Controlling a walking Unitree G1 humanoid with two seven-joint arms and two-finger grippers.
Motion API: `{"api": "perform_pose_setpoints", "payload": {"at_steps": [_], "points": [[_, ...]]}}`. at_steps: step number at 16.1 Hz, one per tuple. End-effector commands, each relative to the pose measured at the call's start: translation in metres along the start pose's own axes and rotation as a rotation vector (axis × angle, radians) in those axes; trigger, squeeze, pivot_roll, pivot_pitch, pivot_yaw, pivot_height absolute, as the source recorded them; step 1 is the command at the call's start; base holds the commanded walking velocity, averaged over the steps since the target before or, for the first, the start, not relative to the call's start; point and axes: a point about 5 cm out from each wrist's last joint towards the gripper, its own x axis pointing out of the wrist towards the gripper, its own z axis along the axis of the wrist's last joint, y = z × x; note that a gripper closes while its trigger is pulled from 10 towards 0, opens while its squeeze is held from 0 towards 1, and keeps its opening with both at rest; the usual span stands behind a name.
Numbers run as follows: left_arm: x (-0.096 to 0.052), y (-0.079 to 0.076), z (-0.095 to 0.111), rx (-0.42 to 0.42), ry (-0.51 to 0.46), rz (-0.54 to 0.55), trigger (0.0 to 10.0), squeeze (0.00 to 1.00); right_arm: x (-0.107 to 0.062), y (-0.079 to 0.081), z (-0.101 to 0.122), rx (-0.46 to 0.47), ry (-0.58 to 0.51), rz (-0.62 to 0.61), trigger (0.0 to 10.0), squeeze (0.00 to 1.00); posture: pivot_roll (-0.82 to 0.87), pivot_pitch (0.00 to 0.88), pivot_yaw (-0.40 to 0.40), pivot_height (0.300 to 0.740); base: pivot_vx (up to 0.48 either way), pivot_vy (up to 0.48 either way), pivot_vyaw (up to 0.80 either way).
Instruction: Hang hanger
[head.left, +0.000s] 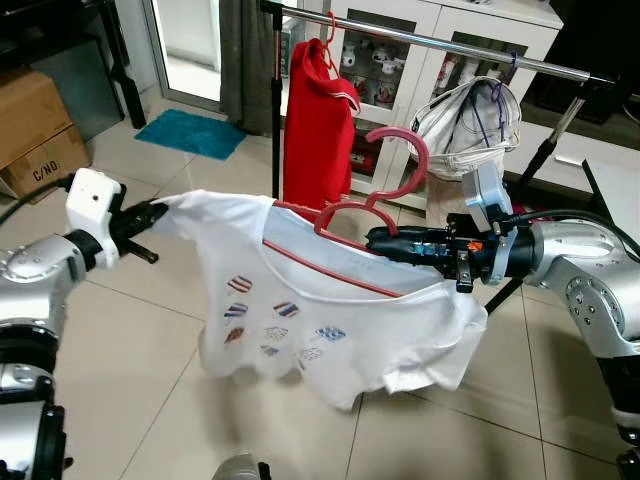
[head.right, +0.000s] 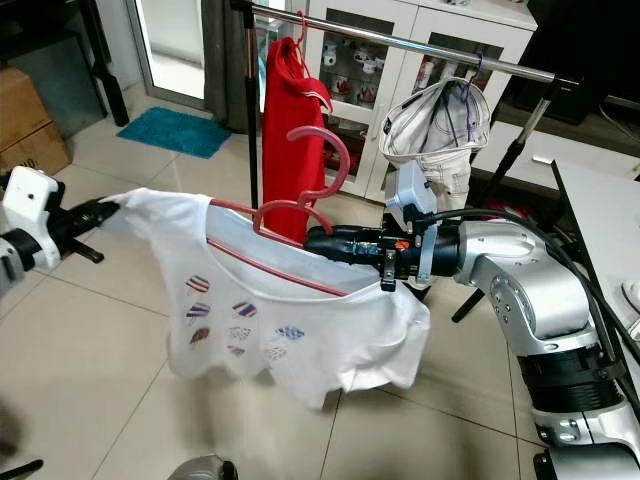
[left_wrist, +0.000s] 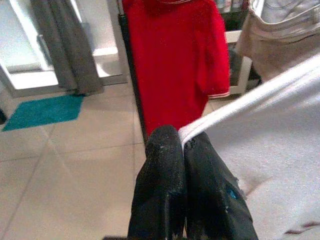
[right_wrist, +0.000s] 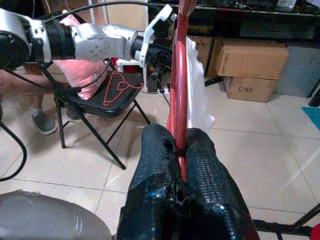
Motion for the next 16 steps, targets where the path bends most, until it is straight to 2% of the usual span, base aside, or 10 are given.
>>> {"api": "perform_pose_setpoints", "payload": {"at_steps": [1,2,5,7,10,11,12,13,14,16], "points": [[0.004,-0.009,0.007,0.006,-0.058,-0.073,10.0,0.66,-0.007,0.000,0.005,-0.018,-0.013,-0.025,10.0,0.00,-0.07,0.000,-0.050,0.740,0.000,0.000,0.00],[0.004,-0.015,0.010,0.002,-0.083,-0.115,10.0,1.00,-0.008,0.000,0.002,-0.001,-0.013,-0.038,10.0,0.00,-0.06,0.000,-0.054,0.740,0.000,0.000,0.00],[0.001,-0.018,0.006,-0.008,-0.077,-0.121,10.0,1.00,-0.013,0.003,-0.007,0.038,-0.007,-0.079,10.0,0.00,-0.06,0.000,-0.061,0.740,0.000,0.000,0.00],[-0.007,-0.011,-0.007,0.011,-0.022,-0.039,10.0,1.00,-0.019,0.010,-0.020,0.075,0.013,-0.122,10.0,0.00,-0.05,0.000,-0.063,0.740,0.000,0.000,0.00],[-0.014,-0.017,-0.020,0.066,0.042,0.056,10.0,1.00,-0.017,0.013,-0.051,0.115,0.059,-0.312,10.0,0.00,-0.06,0.000,-0.047,0.740,0.000,0.000,0.00],[-0.013,-0.029,-0.017,0.050,0.007,0.048,10.0,0.22,-0.011,0.014,-0.061,0.131,0.052,-0.388,10.0,0.00,-0.06,0.000,-0.038,0.740,0.000,0.000,0.00],[-0.010,-0.040,-0.016,0.047,-0.001,0.036,10.0,0.00,-0.007,0.012,-0.068,0.159,0.036,-0.477,10.0,0.00,-0.05,0.000,-0.035,0.740,0.000,0.000,0.00],[-0.001,-0.067,-0.010,0.043,-0.060,0.030,10.0,0.00,0.001,0.007,-0.081,0.210,-0.004,-0.685,10.0,0.00,-0.05,0.000,-0.029,0.740,0.000,0.000,0.00],[0.003,-0.075,-0.009,0.032,-0.082,0.047,10.0,0.00,0.002,0.005,-0.085,0.224,-0.022,-0.765,10.0,0.00,-0.05,0.000,-0.030,0.740,0.000,0.000,0.00],[0.017,-0.101,-0.011,-0.040,-0.090,0.069,10.0,0.00,-0.003,-0.004,-0.102,0.271,-0.064,-1.087,10.0,0.00,-0.04,0.000,-0.032,0.740,0.000,0.000,0.00]]}}
